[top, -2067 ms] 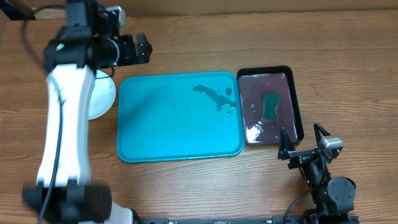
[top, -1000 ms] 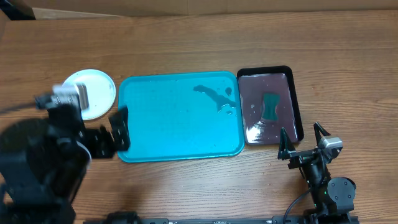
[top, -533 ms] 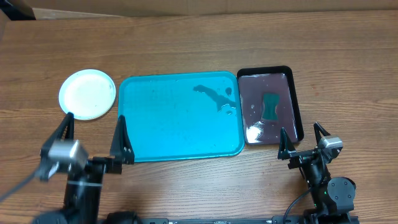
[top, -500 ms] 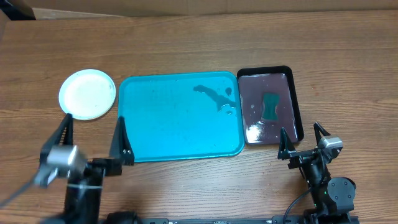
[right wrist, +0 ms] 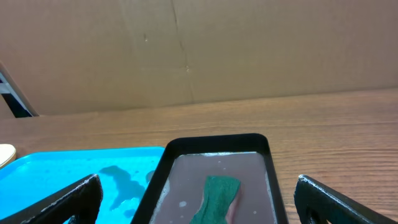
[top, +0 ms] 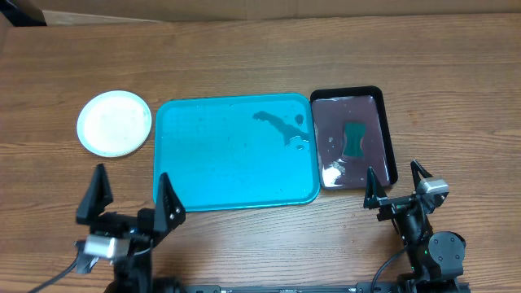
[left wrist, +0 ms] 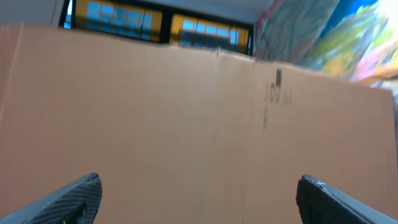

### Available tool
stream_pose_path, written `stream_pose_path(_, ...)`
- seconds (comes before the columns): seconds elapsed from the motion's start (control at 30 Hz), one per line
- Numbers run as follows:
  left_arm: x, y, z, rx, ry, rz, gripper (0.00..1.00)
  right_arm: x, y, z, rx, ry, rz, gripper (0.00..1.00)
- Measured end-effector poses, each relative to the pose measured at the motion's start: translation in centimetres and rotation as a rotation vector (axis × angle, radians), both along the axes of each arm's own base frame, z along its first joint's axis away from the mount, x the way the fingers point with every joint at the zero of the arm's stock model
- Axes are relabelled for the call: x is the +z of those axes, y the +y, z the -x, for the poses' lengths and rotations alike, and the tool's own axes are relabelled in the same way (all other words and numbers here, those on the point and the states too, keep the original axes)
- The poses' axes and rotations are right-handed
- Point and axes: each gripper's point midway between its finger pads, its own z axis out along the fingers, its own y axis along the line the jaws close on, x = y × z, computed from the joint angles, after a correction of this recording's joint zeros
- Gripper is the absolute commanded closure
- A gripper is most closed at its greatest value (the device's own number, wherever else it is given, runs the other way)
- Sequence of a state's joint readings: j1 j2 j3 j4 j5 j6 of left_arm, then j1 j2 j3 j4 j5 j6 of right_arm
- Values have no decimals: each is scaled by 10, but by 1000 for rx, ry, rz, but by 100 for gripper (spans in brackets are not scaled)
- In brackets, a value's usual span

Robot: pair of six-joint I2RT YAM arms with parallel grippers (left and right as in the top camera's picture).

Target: Clean dirty plates on tray and stack at the side

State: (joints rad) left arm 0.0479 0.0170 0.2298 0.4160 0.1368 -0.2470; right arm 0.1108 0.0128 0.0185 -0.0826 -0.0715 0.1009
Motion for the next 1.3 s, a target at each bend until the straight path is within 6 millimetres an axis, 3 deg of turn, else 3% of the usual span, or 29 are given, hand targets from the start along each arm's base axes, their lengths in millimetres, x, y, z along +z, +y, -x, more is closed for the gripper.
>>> stream_pose_path(0.23, -58, 3, -30, 2, 131, 19, 0, 0, 0, 0, 0, 0, 0, 0)
stream_pose_path(0.5, -138, 14, -59, 56, 387, 54, 0, 0, 0, 0, 0, 0, 0, 0)
stream_pose_path(0.7, -214, 16, -65, 77, 696, 43, 0, 0, 0, 0, 0, 0, 0, 0)
stream_pose_path(0.97, -215, 17, -65, 122, 696, -91, 0, 0, 0, 0, 0, 0, 0, 0)
stream_pose_path(1.3, -215, 17, -65, 128, 694, -114, 0, 0, 0, 0, 0, 0, 0, 0)
